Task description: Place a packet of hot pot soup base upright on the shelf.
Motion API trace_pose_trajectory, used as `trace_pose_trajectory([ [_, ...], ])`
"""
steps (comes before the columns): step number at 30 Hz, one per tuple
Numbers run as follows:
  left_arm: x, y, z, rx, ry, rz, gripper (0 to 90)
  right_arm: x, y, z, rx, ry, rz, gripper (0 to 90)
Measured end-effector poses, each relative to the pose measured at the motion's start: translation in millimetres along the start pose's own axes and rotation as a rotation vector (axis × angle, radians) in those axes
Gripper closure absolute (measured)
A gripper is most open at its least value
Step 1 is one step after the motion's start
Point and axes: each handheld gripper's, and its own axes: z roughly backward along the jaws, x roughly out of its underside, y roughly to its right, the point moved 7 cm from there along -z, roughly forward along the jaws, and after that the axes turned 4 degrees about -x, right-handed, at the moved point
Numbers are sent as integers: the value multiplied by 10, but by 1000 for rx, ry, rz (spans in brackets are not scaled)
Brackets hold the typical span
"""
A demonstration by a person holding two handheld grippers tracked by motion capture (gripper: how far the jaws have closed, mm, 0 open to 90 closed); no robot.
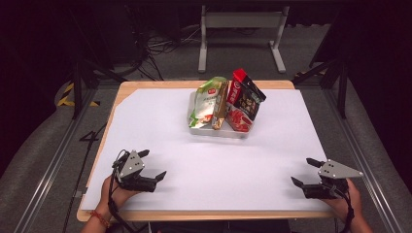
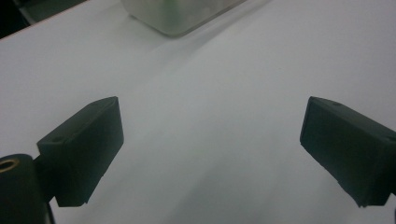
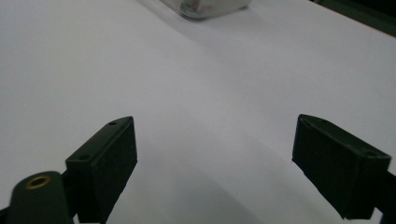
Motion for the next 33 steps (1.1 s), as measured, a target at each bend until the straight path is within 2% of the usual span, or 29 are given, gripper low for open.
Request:
trace_pose_trajectory([
  [19, 16, 16, 34, -5, -4, -10, 69, 18, 3, 43, 29, 17, -13, 142],
  [26, 13, 12, 27, -1, -5, -10, 69, 19, -32, 23, 36, 1, 12, 142],
  [33, 11, 14, 19, -4, -10, -18, 68, 42, -26, 8, 34, -1, -12, 144],
])
